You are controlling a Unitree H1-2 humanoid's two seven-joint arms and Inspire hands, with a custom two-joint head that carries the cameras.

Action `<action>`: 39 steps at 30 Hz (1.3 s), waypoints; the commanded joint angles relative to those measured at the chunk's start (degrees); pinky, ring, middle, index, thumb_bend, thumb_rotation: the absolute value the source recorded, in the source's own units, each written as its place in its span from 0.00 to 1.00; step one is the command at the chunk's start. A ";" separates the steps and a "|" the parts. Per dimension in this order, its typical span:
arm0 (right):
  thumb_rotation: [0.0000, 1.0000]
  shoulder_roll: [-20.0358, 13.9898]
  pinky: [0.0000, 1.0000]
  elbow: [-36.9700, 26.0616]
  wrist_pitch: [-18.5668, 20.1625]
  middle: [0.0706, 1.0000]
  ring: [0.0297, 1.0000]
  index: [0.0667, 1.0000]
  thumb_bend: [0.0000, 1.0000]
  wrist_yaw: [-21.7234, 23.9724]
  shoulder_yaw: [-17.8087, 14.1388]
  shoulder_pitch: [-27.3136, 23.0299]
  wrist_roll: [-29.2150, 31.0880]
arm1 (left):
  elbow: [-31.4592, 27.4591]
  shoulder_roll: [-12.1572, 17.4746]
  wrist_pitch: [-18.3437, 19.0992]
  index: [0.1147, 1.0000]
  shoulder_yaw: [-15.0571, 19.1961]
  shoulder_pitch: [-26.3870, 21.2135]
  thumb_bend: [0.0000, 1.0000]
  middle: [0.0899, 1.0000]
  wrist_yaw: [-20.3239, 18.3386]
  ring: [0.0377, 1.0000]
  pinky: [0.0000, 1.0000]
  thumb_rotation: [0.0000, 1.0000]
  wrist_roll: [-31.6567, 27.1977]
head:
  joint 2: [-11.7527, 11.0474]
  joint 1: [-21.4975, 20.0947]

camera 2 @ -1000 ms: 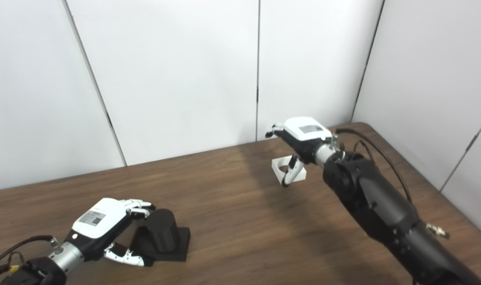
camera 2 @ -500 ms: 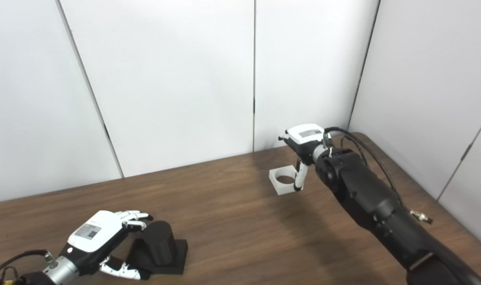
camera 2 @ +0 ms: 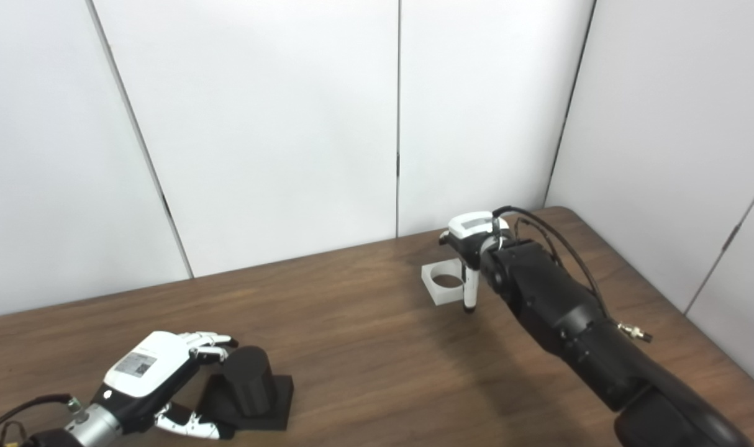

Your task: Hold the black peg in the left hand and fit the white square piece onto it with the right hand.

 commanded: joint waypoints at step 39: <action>0.28 2.62 0.81 17.53 -1.94 0.88 0.89 0.67 0.75 -7.41 5.02 -7.14 4.06 | -4.16 2.36 1.89 0.42 -0.72 5.70 0.52 0.81 -10.49 0.82 0.74 0.06 2.95 | 2.01 1.20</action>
